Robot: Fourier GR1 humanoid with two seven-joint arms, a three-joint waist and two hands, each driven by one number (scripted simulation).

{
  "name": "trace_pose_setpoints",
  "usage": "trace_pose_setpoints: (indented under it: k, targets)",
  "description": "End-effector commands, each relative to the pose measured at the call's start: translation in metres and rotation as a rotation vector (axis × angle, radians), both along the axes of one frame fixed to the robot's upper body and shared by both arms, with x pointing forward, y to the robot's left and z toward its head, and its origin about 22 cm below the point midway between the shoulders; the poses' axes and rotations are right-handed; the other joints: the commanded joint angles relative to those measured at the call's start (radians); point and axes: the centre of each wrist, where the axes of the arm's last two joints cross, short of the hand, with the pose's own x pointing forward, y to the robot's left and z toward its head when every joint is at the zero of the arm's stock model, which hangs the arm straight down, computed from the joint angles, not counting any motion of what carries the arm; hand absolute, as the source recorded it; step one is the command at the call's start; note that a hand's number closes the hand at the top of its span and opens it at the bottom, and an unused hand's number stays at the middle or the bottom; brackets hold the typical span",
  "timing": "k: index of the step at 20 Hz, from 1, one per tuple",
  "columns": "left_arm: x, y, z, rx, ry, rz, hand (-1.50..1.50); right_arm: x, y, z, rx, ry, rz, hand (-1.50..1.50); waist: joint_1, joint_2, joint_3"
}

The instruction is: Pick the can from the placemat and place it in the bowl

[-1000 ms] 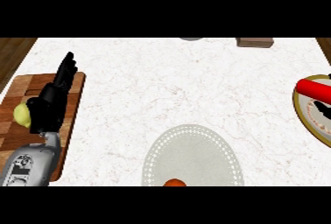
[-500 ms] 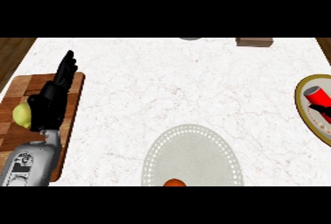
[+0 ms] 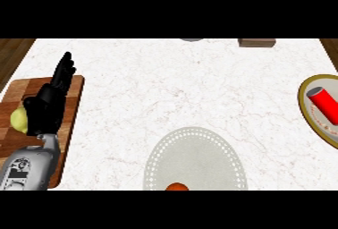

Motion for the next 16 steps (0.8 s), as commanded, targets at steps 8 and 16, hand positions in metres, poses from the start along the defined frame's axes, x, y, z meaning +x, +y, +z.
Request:
trace_pose_setpoints:
  k: [8, 16]
  targets:
    - [-0.004, 0.012, -0.005, 0.002, -0.002, 0.027, 0.0, -0.07, -0.053, 0.016, 0.156, -0.033, 0.148, -1.5, -0.035, -0.005, 0.004]
    - [-0.011, 0.017, -0.007, -0.002, 0.021, 0.037, 0.0, -0.091, -0.055, -0.002, 0.157, -0.028, 0.186, -1.5, -0.035, -0.014, 0.005]
